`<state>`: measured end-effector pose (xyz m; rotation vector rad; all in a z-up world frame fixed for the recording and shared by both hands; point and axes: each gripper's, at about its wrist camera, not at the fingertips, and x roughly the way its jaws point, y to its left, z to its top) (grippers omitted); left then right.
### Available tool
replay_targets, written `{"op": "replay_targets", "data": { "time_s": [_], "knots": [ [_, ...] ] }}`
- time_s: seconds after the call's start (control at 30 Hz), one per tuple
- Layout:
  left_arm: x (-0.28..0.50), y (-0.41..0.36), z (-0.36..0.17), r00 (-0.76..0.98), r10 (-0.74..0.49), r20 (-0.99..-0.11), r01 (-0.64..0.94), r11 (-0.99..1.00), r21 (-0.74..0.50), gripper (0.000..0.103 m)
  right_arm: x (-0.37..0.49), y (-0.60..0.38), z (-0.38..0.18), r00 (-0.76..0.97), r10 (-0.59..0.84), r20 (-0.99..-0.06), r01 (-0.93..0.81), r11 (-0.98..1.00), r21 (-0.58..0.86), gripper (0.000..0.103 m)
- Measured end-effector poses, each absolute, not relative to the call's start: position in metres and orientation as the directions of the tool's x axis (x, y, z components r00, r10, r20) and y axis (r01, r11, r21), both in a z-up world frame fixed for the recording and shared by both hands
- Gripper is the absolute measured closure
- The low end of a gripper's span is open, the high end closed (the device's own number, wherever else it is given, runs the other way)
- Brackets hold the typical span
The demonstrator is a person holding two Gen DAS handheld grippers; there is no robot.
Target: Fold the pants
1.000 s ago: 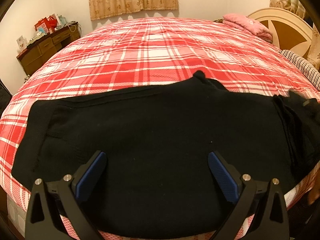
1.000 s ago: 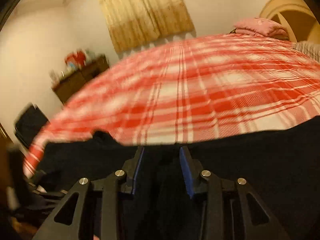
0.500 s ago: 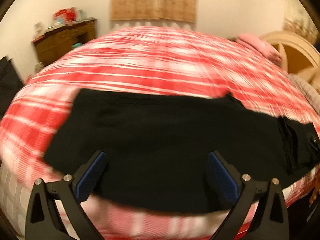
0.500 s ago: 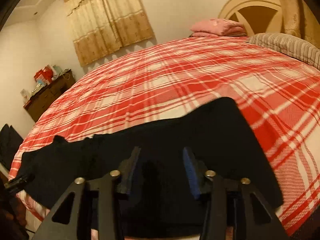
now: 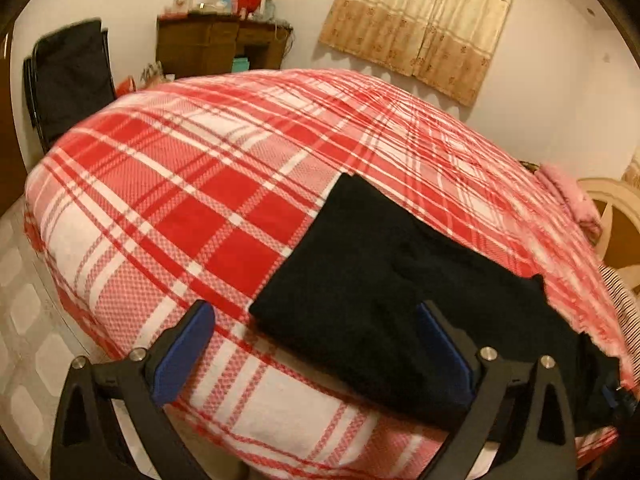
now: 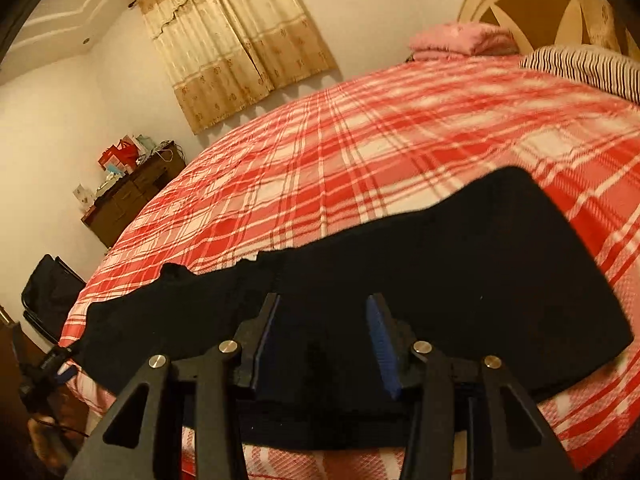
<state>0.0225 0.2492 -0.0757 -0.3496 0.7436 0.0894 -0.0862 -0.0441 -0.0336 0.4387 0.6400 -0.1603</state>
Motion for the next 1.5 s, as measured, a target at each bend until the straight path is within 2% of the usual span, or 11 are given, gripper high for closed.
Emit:
{"op": "replay_targets", "data": {
  "time_s": [0.1, 0.17, 0.23, 0.3, 0.4, 0.5, 0.7, 0.93, 1.23, 1.37, 1.5],
  "knots": [
    [0.025, 0.239, -0.077, 0.740, -0.017, -0.673, -0.193, 0.952, -0.236, 0.003, -0.086, -0.044, -0.033, 0.797, -0.006, -0.604, 0.274, 0.895, 0.352, 0.057],
    [0.026, 0.243, -0.076, 0.748, -0.041, -0.663, -0.189, 0.944, -0.272, 0.008, -0.086, -0.044, -0.032, 0.800, -0.003, -0.601, 0.272, 0.893, 0.358, 0.057],
    [0.027, 0.245, -0.075, 0.749, -0.094, -0.655, -0.172, 0.929, -0.329, 0.024, -0.085, -0.043, -0.031, 0.802, 0.001, -0.597, 0.271, 0.891, 0.365, 0.057],
    [0.026, 0.244, -0.075, 0.746, -0.119, -0.655, -0.171, 0.917, -0.361, 0.025, -0.084, -0.043, -0.031, 0.803, 0.010, -0.597, 0.270, 0.885, 0.378, 0.057],
    [0.026, 0.245, -0.077, 0.734, -0.183, -0.654, -0.155, 0.893, -0.423, 0.051, -0.084, -0.043, -0.031, 0.805, 0.021, -0.593, 0.267, 0.880, 0.394, 0.057],
    [0.027, 0.254, -0.080, 0.727, -0.222, -0.650, -0.164, 0.863, -0.477, 0.070, -0.086, -0.043, -0.028, 0.808, 0.023, -0.589, 0.263, 0.880, 0.395, 0.057],
    [0.030, 0.248, -0.070, 0.734, -0.217, -0.644, -0.170, 0.859, -0.483, 0.076, -0.095, -0.054, -0.024, 0.816, 0.009, -0.578, 0.278, 0.871, 0.406, 0.057],
    [0.045, 0.192, -0.005, 0.808, -0.217, -0.547, 0.023, 0.940, -0.339, 0.078, -0.119, -0.093, -0.001, 0.833, -0.058, -0.551, 0.346, 0.832, 0.435, 0.057],
    [0.033, 0.046, 0.065, 0.749, -0.514, -0.417, 0.474, 0.857, -0.204, 0.078, -0.158, -0.147, 0.023, 0.823, -0.140, -0.550, 0.411, 0.816, 0.407, 0.057],
    [0.011, -0.020, 0.067, 0.636, -0.647, -0.420, 0.638, 0.747, -0.186, 0.079, -0.174, -0.160, 0.020, 0.826, -0.136, -0.547, 0.416, 0.801, 0.429, 0.057],
    [-0.010, -0.073, 0.050, 0.530, -0.719, -0.450, 0.747, 0.647, -0.154, 0.079, -0.184, -0.173, 0.018, 0.822, -0.138, -0.552, 0.427, 0.791, 0.439, 0.057]
  ]
}}
